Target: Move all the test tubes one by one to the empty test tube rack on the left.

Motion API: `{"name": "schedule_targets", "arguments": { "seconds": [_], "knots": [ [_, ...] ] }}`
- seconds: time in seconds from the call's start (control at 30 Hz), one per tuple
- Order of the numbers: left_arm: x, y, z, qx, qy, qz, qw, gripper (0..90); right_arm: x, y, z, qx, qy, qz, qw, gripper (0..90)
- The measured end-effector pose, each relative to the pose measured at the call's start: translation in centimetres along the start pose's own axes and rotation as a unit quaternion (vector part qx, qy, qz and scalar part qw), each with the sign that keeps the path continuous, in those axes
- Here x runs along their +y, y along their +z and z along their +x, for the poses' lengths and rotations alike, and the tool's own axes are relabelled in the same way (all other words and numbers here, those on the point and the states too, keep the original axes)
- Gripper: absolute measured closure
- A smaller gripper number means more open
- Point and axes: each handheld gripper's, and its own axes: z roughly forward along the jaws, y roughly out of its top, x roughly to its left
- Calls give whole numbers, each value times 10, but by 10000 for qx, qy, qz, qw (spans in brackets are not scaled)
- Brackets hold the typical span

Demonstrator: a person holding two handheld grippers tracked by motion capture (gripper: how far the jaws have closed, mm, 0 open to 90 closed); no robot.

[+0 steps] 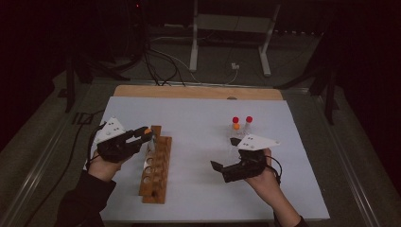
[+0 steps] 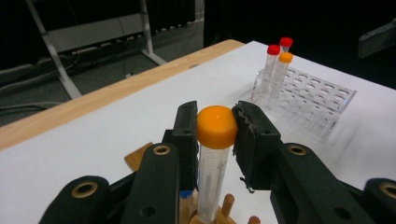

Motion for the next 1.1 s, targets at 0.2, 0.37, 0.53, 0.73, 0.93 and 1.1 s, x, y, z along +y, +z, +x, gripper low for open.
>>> {"name": "schedule_targets", "arguments": {
  "seconds": [0.2,0.37,0.53,0.73,0.93,1.1],
  "knots": [
    [-10,5,0,5,-61,187,9998,719,0,-2,-1,-3,17,-37,10000,0],
    [-21,11,0,16,-115,402,9991,719,0,-3,-3,-20,46,-46,10000,0],
    [-31,15,0,20,-145,569,9983,718,1,-6,-4,-39,44,-71,10000,0],
    [-38,18,-1,71,-124,737,9972,717,2,-11,-8,-108,71,-134,9998,0],
    [-41,22,-5,112,34,980,9951,715,2,-16,-16,-212,137,-175,9995,0],
    [-41,22,-5,95,65,1007,9949,714,2,-20,-24,-318,228,-210,9990,0]
  ]
}}
